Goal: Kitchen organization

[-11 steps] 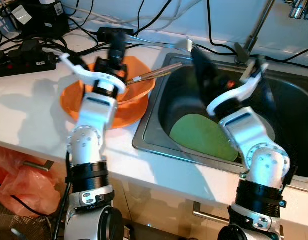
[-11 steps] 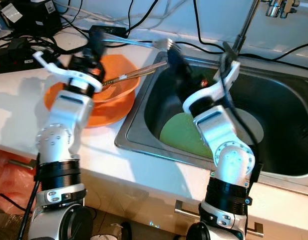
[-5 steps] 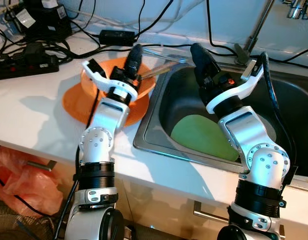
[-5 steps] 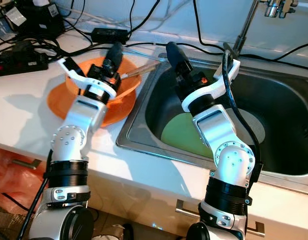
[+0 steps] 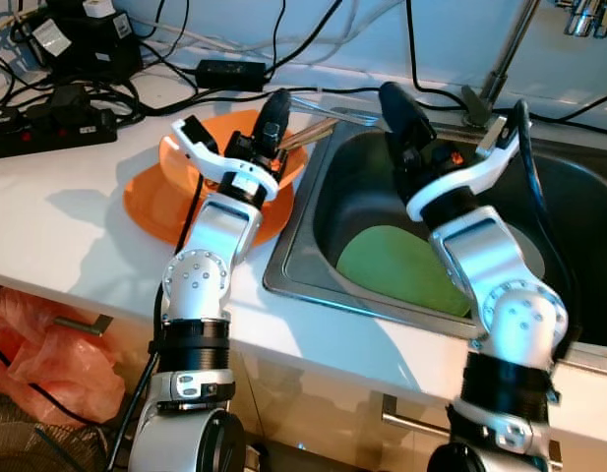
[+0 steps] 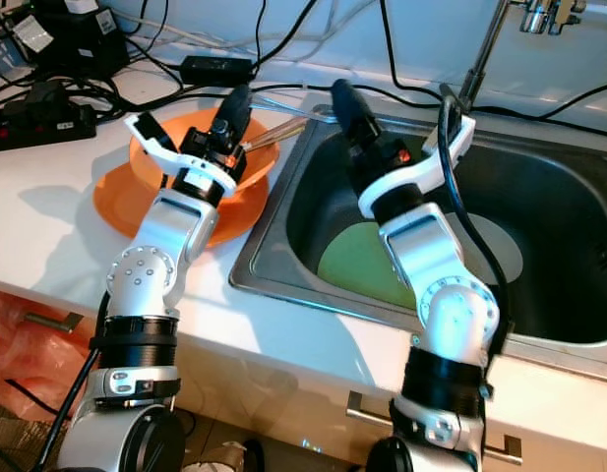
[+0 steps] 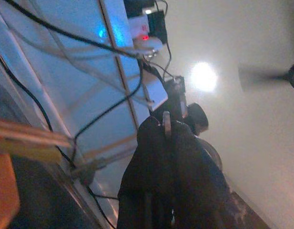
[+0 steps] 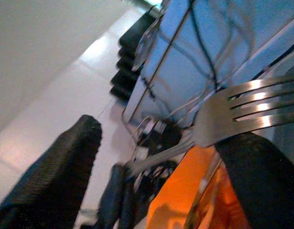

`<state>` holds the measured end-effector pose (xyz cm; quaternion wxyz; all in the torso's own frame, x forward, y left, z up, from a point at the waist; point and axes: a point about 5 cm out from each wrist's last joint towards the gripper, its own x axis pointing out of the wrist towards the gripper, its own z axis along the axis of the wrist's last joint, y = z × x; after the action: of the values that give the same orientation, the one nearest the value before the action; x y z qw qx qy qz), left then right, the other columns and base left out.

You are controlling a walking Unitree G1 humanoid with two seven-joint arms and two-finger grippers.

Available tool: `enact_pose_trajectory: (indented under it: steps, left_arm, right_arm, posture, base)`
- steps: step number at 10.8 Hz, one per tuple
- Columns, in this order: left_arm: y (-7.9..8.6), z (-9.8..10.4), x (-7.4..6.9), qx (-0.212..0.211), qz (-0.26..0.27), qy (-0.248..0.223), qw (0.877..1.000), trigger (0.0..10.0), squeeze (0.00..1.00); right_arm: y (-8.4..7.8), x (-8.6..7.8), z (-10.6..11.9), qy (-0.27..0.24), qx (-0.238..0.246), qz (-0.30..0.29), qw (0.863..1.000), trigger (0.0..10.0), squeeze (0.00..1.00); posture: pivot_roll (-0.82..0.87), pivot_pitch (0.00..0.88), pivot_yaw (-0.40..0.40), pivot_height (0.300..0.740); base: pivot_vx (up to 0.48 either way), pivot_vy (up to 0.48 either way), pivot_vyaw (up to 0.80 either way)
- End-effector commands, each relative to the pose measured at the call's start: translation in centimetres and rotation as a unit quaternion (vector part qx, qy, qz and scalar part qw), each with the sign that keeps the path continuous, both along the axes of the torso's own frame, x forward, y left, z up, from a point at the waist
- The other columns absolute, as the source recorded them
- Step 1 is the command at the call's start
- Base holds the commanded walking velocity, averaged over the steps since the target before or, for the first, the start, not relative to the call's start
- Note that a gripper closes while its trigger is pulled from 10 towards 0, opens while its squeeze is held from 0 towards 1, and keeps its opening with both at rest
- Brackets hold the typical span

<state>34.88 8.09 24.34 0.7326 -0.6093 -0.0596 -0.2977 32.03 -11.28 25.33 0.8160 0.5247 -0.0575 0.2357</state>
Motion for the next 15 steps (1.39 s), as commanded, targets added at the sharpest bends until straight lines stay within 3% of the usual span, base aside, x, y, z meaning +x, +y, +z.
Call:
enact_pose_trajectory:
  steps: [1,2,3,4,5,11,15]
  left_arm:
    - [-4.9,-0.3,-1.5,-0.063,-0.070,0.020,0.995,0.0,0.00]
    - [-4.8,-0.5,-1.6,-0.060,-0.069,0.022,0.996,0.0,0.00]
    - [-4.6,-0.6,-1.5,-0.058,-0.066,0.024,0.996,0.0,0.00]
    - [-4.6,-0.7,-1.5,-0.056,-0.065,0.025,0.996,0.0,0.00]
    - [-4.6,-0.7,-1.6,-0.056,-0.066,0.025,0.996,0.0,0.00]
    - [-3.6,-2.0,-1.2,-0.033,-0.033,0.050,0.998,0.0,0.00]
    - [-3.2,-2.0,-1.0,-0.026,-0.021,0.053,0.998,0.0,0.00]
  right_arm:
    - [0.2,0.5,0.8,-0.014,0.004,-0.014,1.000,0.0,0.00]
    - [0.1,0.8,0.8,-0.015,-0.003,-0.022,1.000,1.5,0.00]
    - [0.2,1.0,0.8,-0.017,-0.010,-0.021,1.000,4.9,0.00]
    - [0.4,1.0,0.7,-0.020,-0.020,-0.021,0.999,10.0,0.00]
    - [0.4,1.1,0.6,-0.020,-0.021,-0.024,0.999,0.0,0.00]
    - [-0.4,2.3,0.9,-0.015,-0.022,-0.069,0.997,0.0,0.00]
    - [0.1,2.8,0.8,-0.010,-0.028,-0.068,0.997,0.0,0.00]
  posture:
    - [0.02,0.090,0.037,0.740]
    - [0.03,0.090,0.036,0.740]
    - [0.03,0.091,0.036,0.740]
    - [0.03,0.090,0.034,0.740]
    - [0.03,0.091,0.033,0.740]
    - [0.02,0.093,0.030,0.740]
    - [0.03,0.094,0.026,0.740]
  base:
    - [0.000,0.000,0.00]
    - [0.000,0.000,0.00]
    - [0.000,0.000,0.00]
    - [0.000,0.000,0.00]
    - [0.000,0.000,0.00]
    - [0.000,0.000,0.00]
    - [0.000,0.000,0.00]
